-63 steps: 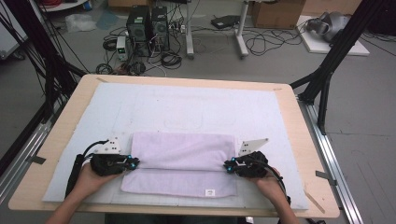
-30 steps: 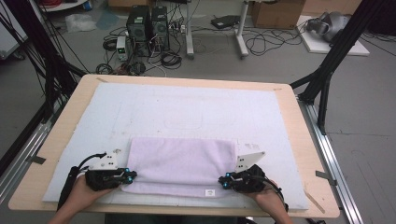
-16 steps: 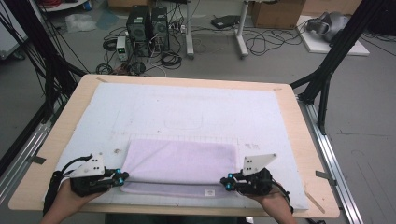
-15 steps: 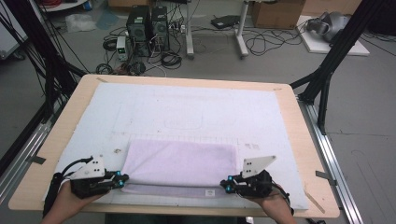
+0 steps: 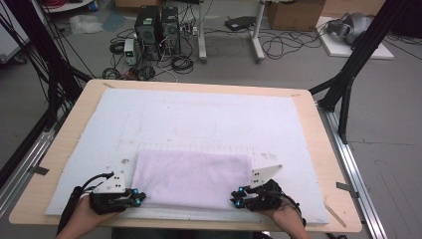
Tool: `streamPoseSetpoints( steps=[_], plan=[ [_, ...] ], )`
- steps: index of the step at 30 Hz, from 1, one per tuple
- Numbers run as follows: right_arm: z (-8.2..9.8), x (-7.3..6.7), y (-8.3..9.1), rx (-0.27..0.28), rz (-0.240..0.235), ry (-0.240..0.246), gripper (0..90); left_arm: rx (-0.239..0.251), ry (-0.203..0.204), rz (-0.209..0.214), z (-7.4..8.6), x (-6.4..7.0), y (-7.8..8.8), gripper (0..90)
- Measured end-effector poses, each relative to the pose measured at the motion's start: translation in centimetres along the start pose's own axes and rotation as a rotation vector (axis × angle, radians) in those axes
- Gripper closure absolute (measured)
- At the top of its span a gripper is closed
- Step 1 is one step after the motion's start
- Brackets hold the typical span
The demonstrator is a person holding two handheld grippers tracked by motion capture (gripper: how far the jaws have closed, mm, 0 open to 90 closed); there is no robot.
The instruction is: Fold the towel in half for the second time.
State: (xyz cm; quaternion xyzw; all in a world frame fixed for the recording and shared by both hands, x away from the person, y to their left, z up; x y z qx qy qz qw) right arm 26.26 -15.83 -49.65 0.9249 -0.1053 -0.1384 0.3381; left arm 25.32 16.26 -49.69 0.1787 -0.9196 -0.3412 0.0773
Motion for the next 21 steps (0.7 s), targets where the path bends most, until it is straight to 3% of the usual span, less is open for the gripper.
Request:
streamPoseSetpoints(
  steps=[6,9,11,13,17,21],
  plan=[
    [0.6,0.1,0.0,-0.002,0.003,-0.014,75.7,0.017,0.000,0.007,-0.2,0.4,0.9,87.6],
    [0.5,0.1,0.2,0.009,-0.003,-0.024,74.5,0.026,0.014,0.011,-0.3,0.0,0.8,82.9],
    [0.1,0.7,0.6,0.033,0.025,-0.022,72.1,0.041,0.029,-0.004,-0.6,-0.6,0.7,73.1],
    [-0.3,1.5,1.0,0.051,0.055,-0.036,71.0,0.069,0.034,-0.018,-1.3,-1.4,0.7,70.1],
    [-1.3,3.8,1.8,0.073,0.144,-0.046,70.9,0.115,0.042,-0.070,-2.8,-3.4,0.4,69.8],
    [-2.7,6.3,2.2,0.097,0.218,-0.055,72.3,0.153,0.080,-0.130,-4.1,-6.0,-0.3,74.5]
  ],
)
Point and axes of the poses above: each handheld gripper's, and its own axes: y roughly backward along the jaws, z roughly out of its underside, x roughly to its right, the point moved 9 cm from there along -y, roughly forward along the jaws, and after that the axes turned 2 degrees about -y, right-handed, at the moved point
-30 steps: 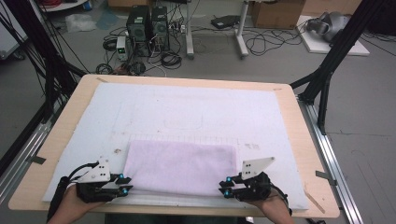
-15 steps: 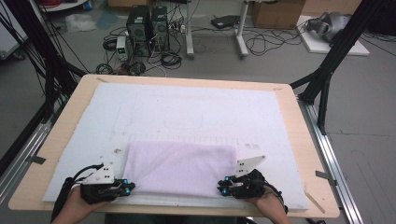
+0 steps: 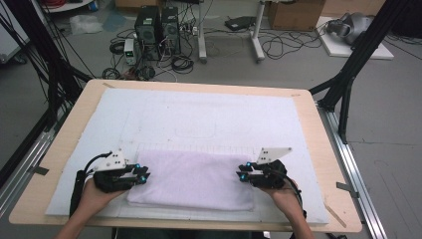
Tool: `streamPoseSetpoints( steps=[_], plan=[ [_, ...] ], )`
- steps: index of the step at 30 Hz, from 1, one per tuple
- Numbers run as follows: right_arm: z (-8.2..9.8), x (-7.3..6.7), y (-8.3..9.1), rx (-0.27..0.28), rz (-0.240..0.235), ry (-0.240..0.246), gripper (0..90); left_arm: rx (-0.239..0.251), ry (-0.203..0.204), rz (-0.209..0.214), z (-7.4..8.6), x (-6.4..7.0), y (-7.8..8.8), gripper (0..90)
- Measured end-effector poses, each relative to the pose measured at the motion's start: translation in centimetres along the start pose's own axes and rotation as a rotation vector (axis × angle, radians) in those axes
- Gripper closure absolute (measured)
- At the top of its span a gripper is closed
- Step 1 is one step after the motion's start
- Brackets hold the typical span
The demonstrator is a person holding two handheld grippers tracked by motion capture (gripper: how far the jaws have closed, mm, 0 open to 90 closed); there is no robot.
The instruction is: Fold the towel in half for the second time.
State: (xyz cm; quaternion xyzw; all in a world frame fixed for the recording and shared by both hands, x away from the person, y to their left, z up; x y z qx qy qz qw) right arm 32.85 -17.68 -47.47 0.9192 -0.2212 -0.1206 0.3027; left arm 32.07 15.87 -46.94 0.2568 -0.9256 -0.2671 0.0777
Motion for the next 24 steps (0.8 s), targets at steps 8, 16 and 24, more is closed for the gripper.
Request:
streamPoseSetpoints(
  steps=[8,16,24],
  plan=[
    [-2.1,4.0,-2.5,-0.008,0.076,-0.031,76.6,-0.009,0.057,-0.078,-1.1,-3.3,-3.7,84.4],
    [-0.5,4.9,-3.4,-0.097,0.082,-0.068,77.8,-0.088,0.097,-0.094,0.7,-4.2,-4.2,84.9],
    [-0.5,4.6,-2.6,-0.066,0.094,-0.056,73.1,-0.053,0.100,-0.089,0.2,-4.3,-3.7,75.2]
  ],
)
Point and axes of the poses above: each handheld gripper's, and its own axes: y roughly backward along the jaws, z roughly out of its underside, x roughly to its right, the point moved 9 cm from there along -y, roughly forward along the jaws, and after that the axes turned 2 degrees about -y, right-handed, at the moved point
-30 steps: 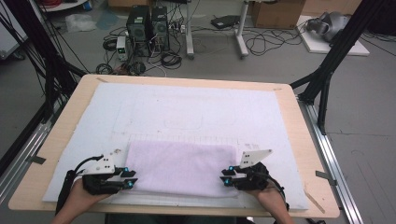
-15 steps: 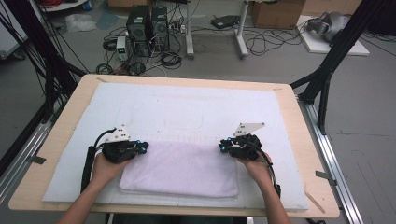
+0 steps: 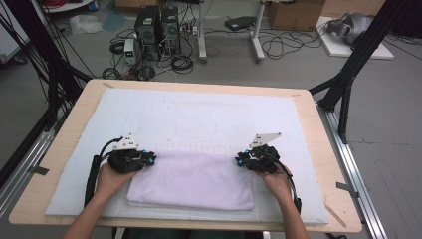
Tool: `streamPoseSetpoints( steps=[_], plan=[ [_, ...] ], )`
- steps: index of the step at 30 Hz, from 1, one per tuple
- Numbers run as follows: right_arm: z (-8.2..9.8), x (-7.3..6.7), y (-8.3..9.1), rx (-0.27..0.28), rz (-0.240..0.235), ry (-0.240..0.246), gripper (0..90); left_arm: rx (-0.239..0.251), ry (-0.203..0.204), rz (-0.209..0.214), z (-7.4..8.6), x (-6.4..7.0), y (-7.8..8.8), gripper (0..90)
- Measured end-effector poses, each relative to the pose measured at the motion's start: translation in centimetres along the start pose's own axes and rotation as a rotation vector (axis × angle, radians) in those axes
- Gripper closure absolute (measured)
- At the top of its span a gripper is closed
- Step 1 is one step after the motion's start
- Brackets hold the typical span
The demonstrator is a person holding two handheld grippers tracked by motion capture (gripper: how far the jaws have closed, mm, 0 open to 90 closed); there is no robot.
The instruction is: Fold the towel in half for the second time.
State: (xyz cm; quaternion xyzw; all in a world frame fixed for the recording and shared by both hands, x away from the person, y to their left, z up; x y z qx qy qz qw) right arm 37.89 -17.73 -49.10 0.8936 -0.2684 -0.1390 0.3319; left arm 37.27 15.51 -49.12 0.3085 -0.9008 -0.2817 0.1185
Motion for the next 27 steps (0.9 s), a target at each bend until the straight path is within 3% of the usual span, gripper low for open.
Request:
streamPoseSetpoints(
  steps=[4,9,16,20,27],
  plan=[
    [0.2,0.0,1.3,0.038,0.013,-0.018,65.2,0.049,0.031,-0.026,-0.6,-0.9,0.9,69.2],
    [1.0,1.1,2.5,0.050,0.032,-0.064,53.1,0.063,0.062,-0.042,-0.7,-1.7,1.3,60.9],
    [1.7,1.3,2.5,0.032,0.042,-0.083,43.8,0.023,0.061,-0.069,-0.2,-2.1,0.6,50.7],
    [2.0,0.9,1.7,-0.001,0.035,-0.068,41.4,-0.022,0.064,-0.093,0.4,-2.4,0.1,44.3],
    [2.3,0.7,0.7,-0.040,0.024,-0.070,41.4,-0.060,0.069,-0.090,1.0,-2.4,-0.3,46.0]
  ],
)
Point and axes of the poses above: each handheld gripper's, and its own axes: y roughly backward along the jaws, z roughly out of its underside, x roughly to its right, the point moved 9 cm from there along -y, roughly forward along the jaws, and after that the axes turned 2 degrees about -y, right-handed, at the moved point
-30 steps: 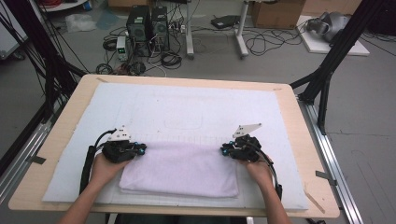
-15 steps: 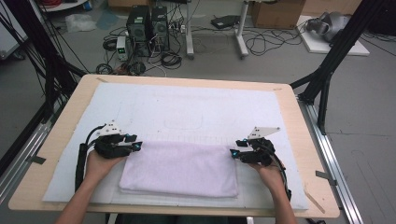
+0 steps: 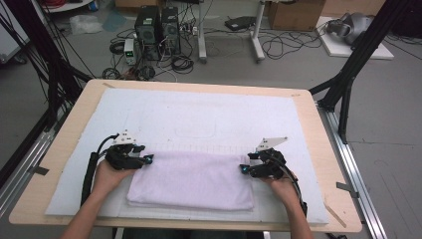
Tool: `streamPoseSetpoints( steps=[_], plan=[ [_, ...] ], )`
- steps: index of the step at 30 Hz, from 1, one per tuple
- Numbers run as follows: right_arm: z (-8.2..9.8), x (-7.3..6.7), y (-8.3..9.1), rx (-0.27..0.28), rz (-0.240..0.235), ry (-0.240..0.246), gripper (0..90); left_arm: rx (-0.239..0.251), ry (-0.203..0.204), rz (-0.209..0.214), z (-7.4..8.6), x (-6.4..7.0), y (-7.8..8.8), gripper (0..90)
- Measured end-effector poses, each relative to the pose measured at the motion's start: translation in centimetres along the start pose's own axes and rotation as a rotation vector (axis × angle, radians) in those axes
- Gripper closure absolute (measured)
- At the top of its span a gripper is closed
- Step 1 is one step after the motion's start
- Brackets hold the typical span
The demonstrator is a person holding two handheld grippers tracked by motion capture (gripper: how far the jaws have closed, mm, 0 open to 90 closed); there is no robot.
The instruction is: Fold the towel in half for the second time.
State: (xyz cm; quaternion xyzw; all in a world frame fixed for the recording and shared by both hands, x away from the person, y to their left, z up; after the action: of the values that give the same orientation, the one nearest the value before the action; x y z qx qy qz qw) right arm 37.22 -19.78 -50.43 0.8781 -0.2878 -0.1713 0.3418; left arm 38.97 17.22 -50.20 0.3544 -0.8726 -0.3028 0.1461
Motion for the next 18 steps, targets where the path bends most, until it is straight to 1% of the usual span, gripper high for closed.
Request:
streamPoseSetpoints(
  steps=[2,3,4,6,8,11,12,14,16,18],
  plan=[
    [0.1,0.0,-0.1,-0.002,-0.023,-0.023,43.5,-0.004,0.011,0.012,0.1,-0.1,0.0,47.3],
    [0.1,0.1,-0.1,0.004,-0.026,-0.026,44.6,-0.005,0.015,0.017,0.1,-0.1,0.0,48.6],
    [0.1,0.1,-0.1,0.005,-0.029,-0.025,47.1,-0.006,0.016,0.024,0.1,-0.1,0.0,49.8],
    [0.1,-0.2,-0.1,0.006,-0.052,-0.017,55.0,-0.004,0.026,0.037,0.1,0.1,0.0,52.8],
    [0.1,-0.6,-0.1,0.000,-0.084,-0.013,66.3,-0.005,0.019,0.054,0.1,0.3,0.0,60.2],
    [0.1,-1.0,-0.1,-0.002,-0.090,0.008,72.4,-0.005,0.010,0.069,0.1,0.6,0.1,68.1],
    [0.1,-1.0,-0.1,-0.004,-0.091,0.007,73.5,-0.005,0.009,0.071,0.1,0.6,0.1,69.6],
    [0.0,-1.1,0.0,-0.001,-0.092,0.017,74.9,-0.003,-0.001,0.070,0.0,0.7,0.2,73.4],
    [0.0,-1.2,0.0,-0.004,-0.091,0.011,75.9,-0.003,-0.020,0.056,-0.1,0.8,0.3,75.7],
    [-0.3,-1.2,0.2,0.001,-0.082,0.023,76.6,0.004,-0.036,0.034,-0.4,0.9,0.6,76.9]
  ],
)
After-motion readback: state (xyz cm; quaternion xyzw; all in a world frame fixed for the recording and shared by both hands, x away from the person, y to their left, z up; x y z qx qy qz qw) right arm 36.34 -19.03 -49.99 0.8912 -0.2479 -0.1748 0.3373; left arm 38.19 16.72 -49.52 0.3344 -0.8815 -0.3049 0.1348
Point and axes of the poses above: each handheld gripper's, and its own axes: y roughly backward along the jaws, z roughly out of its underside, x roughly to its right, the point moved 9 cm from there along -y, roughly forward along the jaws, and after that the axes turned 2 degrees about -y, right-handed, at the moved point
